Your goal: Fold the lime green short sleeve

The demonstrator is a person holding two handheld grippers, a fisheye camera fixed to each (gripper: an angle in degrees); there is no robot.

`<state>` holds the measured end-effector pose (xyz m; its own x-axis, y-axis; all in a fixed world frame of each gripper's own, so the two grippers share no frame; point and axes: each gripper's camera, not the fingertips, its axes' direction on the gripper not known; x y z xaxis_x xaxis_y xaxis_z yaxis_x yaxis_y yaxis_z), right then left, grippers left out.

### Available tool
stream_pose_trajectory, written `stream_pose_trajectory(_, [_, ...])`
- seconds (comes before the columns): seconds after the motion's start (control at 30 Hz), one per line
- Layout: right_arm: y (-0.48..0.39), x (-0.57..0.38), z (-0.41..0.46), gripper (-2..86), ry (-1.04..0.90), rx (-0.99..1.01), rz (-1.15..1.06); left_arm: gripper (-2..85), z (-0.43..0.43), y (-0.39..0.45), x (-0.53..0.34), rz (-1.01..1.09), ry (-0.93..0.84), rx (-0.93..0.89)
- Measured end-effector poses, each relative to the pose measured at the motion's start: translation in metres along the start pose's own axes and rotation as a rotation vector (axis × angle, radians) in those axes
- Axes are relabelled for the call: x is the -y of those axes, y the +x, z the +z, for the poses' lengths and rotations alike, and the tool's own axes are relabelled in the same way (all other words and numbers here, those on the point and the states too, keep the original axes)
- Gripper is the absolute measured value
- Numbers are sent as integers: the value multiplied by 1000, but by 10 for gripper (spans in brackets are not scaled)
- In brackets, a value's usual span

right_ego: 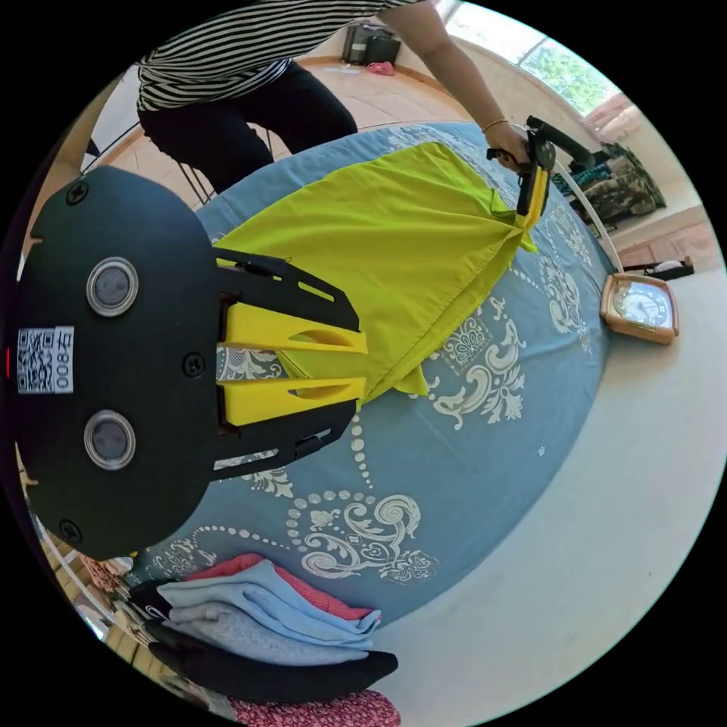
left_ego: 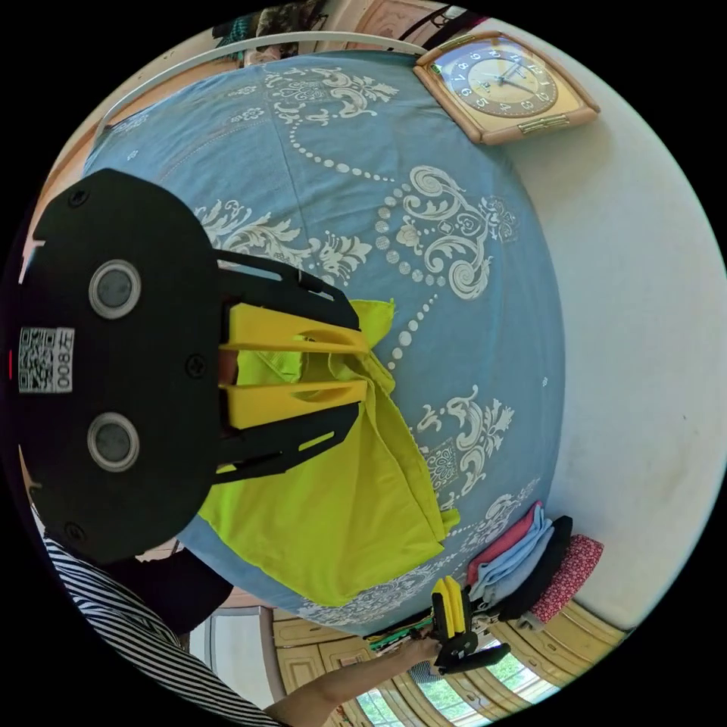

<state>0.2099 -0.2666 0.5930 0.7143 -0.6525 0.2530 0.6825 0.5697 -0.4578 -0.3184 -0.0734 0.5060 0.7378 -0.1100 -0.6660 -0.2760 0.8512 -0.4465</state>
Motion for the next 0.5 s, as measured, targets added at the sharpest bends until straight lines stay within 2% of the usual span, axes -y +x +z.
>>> stream_pose_trajectory(0.2, [-25,2,40,24,-132,-115,-108,72,-28,11,-29,12,115,5])
stream_pose_trajectory(0.37, [16,-6,49,4,-137,-38,65,72,-28,4,-35,16,81,31])
stream_pose_trajectory(0.5, [34,-20,42,3,-96,-70,153,73,-22,-9,-30,-29,56,72])
